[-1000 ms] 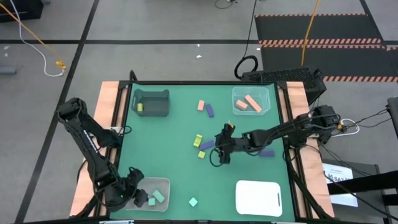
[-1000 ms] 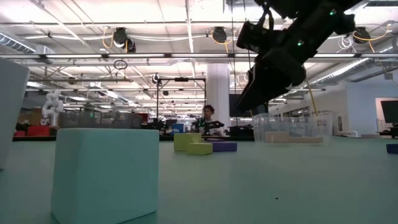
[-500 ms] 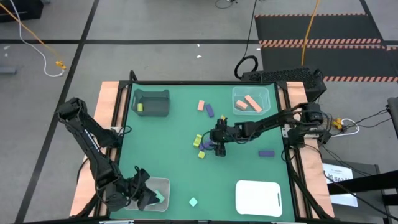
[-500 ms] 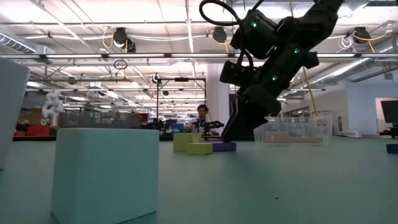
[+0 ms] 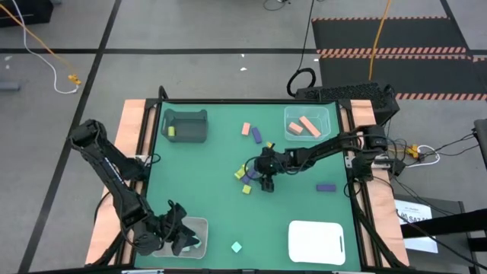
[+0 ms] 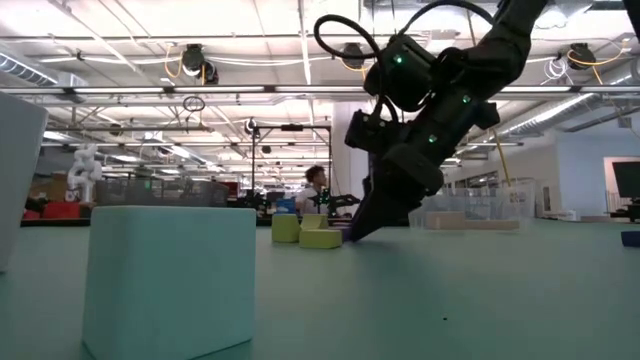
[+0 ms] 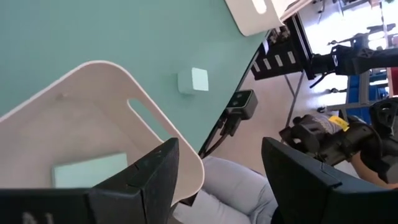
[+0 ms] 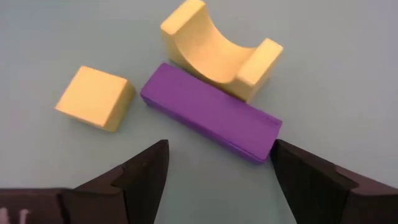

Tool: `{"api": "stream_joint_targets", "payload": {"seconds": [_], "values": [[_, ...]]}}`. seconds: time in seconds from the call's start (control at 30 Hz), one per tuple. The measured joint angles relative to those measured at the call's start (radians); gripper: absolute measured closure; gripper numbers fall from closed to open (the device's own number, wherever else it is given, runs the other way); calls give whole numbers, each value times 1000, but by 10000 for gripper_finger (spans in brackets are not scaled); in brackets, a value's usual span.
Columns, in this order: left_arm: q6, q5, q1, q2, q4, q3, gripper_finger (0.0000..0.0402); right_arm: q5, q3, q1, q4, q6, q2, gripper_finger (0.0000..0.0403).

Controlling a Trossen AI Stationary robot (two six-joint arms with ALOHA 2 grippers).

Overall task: Sort & place blocks by color
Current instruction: Put the middle violet block into the white bin

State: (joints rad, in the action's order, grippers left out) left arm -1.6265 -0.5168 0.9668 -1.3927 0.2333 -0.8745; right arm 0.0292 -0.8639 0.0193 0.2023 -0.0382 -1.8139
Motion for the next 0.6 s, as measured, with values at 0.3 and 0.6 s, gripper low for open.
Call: {"api": "stream_joint_targets", "payload": {"seconds": [0.3,0.6], "values": [[4,0,0,0,1,0,172,-1,0,-1,77,93,0,131],[20,-1,-8,0,1,0,172,52,0,7,86,147,0,131]]}}
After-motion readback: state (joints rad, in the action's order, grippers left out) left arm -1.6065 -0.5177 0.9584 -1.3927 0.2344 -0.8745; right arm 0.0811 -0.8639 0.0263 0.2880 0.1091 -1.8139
